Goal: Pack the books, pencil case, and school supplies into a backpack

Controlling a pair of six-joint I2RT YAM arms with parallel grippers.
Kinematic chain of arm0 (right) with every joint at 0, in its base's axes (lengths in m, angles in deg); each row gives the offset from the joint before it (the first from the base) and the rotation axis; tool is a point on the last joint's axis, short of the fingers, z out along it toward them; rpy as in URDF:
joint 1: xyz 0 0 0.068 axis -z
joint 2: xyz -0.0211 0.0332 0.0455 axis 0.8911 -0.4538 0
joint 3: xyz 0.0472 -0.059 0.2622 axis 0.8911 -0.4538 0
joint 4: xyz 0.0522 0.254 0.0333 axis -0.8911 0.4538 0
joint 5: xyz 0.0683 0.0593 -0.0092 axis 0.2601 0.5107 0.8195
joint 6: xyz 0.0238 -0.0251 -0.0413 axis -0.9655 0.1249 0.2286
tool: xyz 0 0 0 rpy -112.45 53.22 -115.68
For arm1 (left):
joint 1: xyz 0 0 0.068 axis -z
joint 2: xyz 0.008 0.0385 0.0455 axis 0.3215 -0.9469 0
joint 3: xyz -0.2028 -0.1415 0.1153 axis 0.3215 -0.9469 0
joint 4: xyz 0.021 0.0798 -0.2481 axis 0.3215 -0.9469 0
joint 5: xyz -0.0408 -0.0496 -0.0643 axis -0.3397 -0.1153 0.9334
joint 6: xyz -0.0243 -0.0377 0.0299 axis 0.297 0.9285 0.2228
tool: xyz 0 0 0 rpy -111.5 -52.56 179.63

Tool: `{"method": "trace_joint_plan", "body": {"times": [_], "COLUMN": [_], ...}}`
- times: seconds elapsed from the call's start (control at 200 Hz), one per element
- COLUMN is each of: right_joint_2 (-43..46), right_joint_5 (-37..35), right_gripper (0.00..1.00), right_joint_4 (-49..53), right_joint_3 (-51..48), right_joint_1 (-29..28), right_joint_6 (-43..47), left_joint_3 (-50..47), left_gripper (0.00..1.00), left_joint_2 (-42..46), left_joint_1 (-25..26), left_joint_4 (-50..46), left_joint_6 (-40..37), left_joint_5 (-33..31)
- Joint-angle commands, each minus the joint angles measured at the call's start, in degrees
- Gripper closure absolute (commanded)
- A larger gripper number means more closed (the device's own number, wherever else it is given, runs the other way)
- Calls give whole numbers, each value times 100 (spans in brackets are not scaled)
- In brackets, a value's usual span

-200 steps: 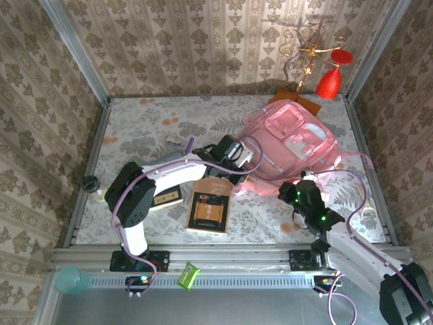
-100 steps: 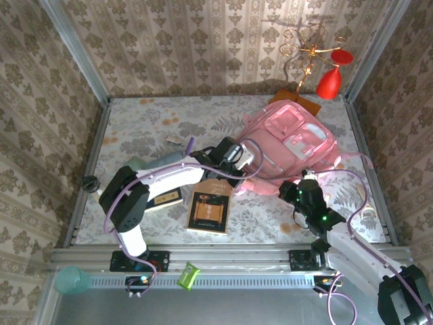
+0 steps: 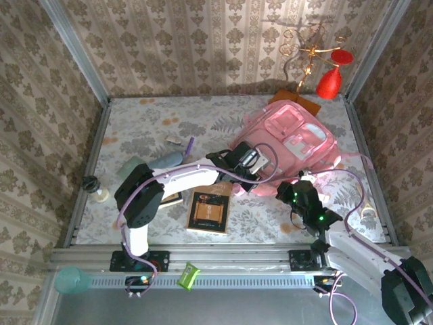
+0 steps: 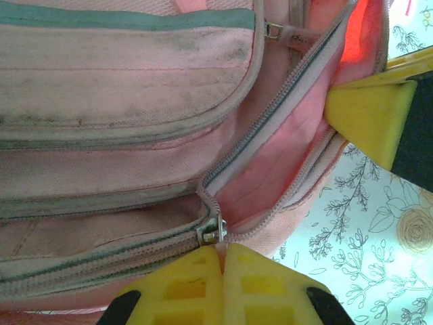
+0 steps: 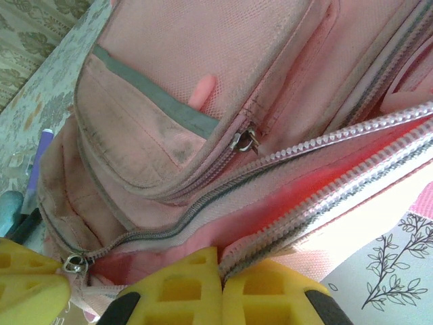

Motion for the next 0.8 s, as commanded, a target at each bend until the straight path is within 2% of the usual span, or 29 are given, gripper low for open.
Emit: {"method": "trace_joint_plan", "body": {"times": [0.0, 0.14, 0.175, 0.25, 0.415, 0.485, 0.625, 0.795], "right_joint_2": [245, 829, 969, 1092, 865, 760, 520, 14], "right_joint_5": [-447, -919, -946, -931, -758, -551, -120, 0], "right_gripper": [100, 100, 100, 100, 100, 100, 100, 100], "right_joint_4": [-66, 974, 1141, 1347, 1083, 805, 360, -365], "right_joint_3": [46, 49, 38, 25, 29, 20, -18, 13], "right_joint_1": [-64, 271, 385, 528, 547, 551, 535, 113], "right_joint_6": [66, 138, 145, 148, 162, 306, 307, 116], "left_joint_3": [-82, -615, -784, -985, -798, -814, -935, -226], "left_gripper": [100, 100, 100, 100, 100, 100, 100, 100], "left_joint_2": [245, 612, 741, 1025, 921, 903, 1079, 722], "left_joint_1": [-69, -705, -909, -1132, -994, -995, -887, -300], "left_joint_4": [-414, -1016, -1034, -926, -911, -824, -93, 168], "left_joint_6": [-213, -641, -690, -682, -620, -578, -67, 136], "left_joint_5": [-520, -2163, -2389, -2311, -2194, -1825, -105, 595]}}
